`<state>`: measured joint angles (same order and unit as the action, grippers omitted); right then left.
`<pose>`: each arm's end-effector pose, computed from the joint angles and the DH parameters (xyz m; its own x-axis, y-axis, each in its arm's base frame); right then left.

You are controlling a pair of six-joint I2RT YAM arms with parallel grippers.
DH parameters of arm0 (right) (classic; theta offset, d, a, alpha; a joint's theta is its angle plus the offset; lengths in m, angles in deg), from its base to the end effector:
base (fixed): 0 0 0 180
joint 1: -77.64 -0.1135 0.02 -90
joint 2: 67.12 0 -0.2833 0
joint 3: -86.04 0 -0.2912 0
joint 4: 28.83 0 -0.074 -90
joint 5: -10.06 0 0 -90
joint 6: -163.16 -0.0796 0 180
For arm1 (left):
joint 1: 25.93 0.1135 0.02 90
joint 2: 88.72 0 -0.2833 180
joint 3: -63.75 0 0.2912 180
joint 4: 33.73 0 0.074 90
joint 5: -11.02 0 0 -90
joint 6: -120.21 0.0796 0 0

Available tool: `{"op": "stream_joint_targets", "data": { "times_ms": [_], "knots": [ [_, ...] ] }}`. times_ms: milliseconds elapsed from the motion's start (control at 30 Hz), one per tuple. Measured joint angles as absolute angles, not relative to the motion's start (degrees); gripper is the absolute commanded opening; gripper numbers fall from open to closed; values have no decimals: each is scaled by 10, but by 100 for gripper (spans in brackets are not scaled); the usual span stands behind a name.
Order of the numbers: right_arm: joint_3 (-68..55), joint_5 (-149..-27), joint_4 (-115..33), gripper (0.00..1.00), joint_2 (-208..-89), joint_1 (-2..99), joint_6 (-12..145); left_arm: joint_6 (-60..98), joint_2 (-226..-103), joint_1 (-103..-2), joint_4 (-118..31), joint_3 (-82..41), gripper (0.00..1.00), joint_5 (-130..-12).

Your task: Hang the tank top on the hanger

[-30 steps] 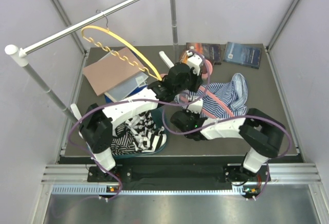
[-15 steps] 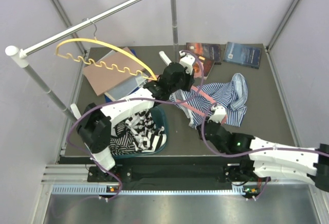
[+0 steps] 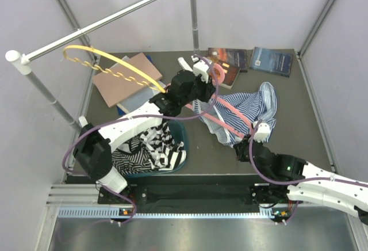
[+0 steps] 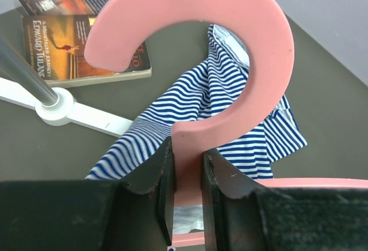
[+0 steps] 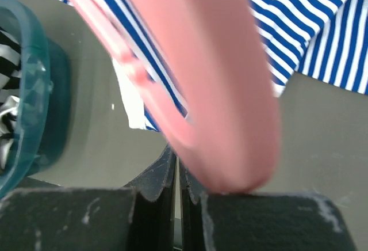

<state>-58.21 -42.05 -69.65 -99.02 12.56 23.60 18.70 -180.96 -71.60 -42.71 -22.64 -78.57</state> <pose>0.1199 0.1420 0.2005 -0.5517 0.2380 -0.7993 -0.1373 0.9194 0.3685 0.3275 -0.3361 0.3276 -0.3190 0.0410 -0.9469 0.6700 0.7164 -0.1947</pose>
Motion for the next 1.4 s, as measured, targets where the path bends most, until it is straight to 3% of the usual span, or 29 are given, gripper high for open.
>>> {"op": "stream_joint_targets", "data": {
  "times_ms": [633,1400],
  "knots": [
    [-506,-390,-839,0,-893,126,224,208,-1704,-686,-411,-145,0,-753],
    [-283,-473,-969,0,-922,126,235,245,-1695,-689,-323,-140,0,-813]
  ]
}}
